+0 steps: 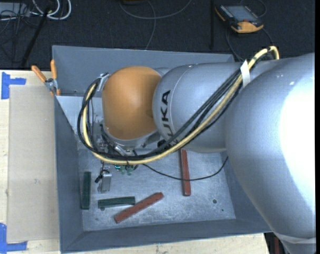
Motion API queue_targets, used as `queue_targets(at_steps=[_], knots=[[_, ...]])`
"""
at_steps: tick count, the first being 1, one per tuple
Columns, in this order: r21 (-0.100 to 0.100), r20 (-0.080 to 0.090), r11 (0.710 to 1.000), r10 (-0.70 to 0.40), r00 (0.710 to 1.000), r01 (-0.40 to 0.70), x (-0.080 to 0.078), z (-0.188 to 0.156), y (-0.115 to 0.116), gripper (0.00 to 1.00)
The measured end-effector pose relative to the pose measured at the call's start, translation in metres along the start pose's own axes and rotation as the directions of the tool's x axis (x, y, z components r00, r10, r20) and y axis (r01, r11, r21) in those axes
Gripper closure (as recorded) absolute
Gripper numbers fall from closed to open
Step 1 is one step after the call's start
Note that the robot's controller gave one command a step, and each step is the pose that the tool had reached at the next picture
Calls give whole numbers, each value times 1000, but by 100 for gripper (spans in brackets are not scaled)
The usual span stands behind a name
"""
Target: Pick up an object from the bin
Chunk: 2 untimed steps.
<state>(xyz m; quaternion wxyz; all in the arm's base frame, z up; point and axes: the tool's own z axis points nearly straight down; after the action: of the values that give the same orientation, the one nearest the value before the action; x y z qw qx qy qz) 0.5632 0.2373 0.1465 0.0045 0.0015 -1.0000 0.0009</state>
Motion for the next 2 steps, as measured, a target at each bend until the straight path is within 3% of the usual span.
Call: queue_targets(at_steps=[1,2], knots=[[4,-4,1000,-10,1000,10,52,64,-52,0],[-1,6,1000,-7,1000,7,48,60,-49,100]])
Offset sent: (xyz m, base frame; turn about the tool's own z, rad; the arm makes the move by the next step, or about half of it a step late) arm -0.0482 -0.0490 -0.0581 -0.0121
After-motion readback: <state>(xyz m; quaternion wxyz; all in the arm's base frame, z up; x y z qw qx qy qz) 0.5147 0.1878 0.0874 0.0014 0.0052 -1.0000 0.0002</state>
